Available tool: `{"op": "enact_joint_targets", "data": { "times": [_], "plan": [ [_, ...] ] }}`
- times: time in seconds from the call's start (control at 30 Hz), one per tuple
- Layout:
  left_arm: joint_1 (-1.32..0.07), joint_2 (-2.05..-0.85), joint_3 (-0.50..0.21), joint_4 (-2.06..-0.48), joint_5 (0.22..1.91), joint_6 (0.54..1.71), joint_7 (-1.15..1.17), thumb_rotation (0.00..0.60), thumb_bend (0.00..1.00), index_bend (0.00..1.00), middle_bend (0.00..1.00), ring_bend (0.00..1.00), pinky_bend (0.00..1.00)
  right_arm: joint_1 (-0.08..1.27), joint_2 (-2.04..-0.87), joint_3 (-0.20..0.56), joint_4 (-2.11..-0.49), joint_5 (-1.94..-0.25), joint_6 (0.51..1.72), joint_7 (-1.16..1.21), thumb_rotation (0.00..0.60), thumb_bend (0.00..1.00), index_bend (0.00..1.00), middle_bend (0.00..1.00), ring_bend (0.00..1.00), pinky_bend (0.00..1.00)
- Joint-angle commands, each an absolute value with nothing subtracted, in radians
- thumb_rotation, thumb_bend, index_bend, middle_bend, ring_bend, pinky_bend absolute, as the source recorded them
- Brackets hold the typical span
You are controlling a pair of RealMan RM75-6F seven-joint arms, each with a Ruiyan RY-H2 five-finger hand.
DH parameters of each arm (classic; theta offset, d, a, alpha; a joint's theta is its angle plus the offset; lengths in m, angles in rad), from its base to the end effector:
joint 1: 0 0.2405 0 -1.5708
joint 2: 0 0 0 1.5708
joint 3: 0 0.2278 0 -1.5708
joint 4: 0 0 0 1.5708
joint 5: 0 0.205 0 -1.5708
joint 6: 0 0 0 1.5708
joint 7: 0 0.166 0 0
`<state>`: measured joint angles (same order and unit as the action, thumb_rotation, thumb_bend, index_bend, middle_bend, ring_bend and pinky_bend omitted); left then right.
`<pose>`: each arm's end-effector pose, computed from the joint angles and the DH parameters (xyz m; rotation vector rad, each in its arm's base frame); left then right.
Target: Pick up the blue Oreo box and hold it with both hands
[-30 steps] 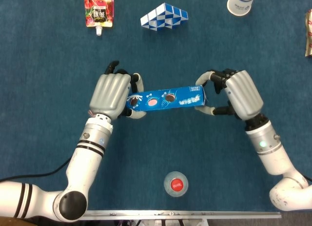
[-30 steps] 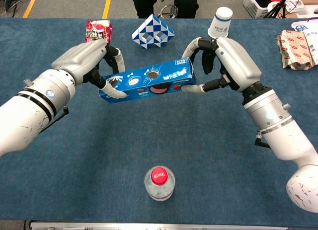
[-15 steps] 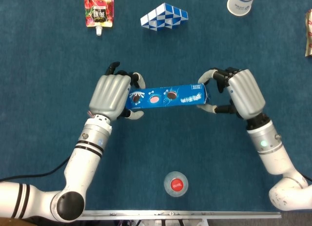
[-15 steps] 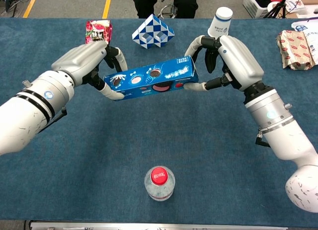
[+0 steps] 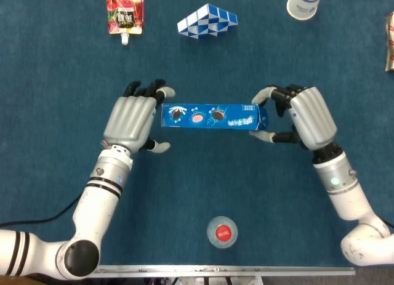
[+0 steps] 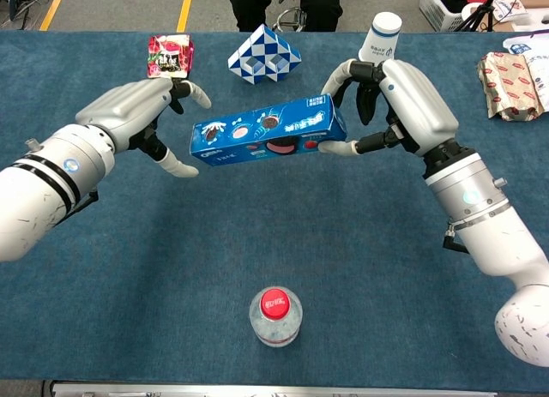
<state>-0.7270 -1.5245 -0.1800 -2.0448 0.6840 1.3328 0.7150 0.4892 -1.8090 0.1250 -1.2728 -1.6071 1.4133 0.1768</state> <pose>-0.0793 0.2705 -0.0003 -1.6890 -1.2430 -0.8443 -0.1175 -0.2782 -0.0227 1.5606 -1.0669 1.6103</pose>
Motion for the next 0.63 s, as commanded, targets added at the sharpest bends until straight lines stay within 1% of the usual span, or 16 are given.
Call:
{"op": "enact_joint_targets", "data": {
  "times": [0.03,0.1,0.2,0.37,0.63],
  "plan": [
    [-0.735,-1.512,-0.171,-2.051,0.659,1.332,0.743,0.6,0.06,0.03,0.0,0.09,0.1,0.489,-1.809,0.125,-1.273,-1.607,1.414,0.177,0.6,0.17,0.68,0.71,0.72,0.64],
    [-0.739,-1.511,-0.165,-2.047,0.654,1.339,0.759,0.6,0.06,0.0,0.0,0.04,0.1,0.489,-1.807,0.124,-1.273,-1.608,1.414,0.177,0.6,0.17,0.68,0.71,0.72,0.64],
    [-0.739,-1.516,-0.157,-2.037,0.655,1.357,0.773,0.6,0.06,0.0,0.0,0.01,0.1,0.489,-1.806,0.122,-1.274,-1.61,1.415,0.176,0.6,0.17,0.68,0.71,0.72,0.64],
    [-0.737,-1.525,-0.153,-2.026,0.644,1.387,0.794,0.6,0.06,0.0,0.0,0.0,0.1,0.487,-1.802,0.12,-1.278,-1.612,1.417,0.175,0.6,0.17,0.68,0.71,0.72,0.64],
    [-0.736,-1.529,-0.161,-2.005,0.63,1.384,0.789,0.6,0.06,0.0,0.0,0.0,0.1,0.488,-1.784,0.119,-1.297,-1.62,1.421,0.171,0.6,0.17,0.68,0.71,0.72,0.64]
  ]
}}
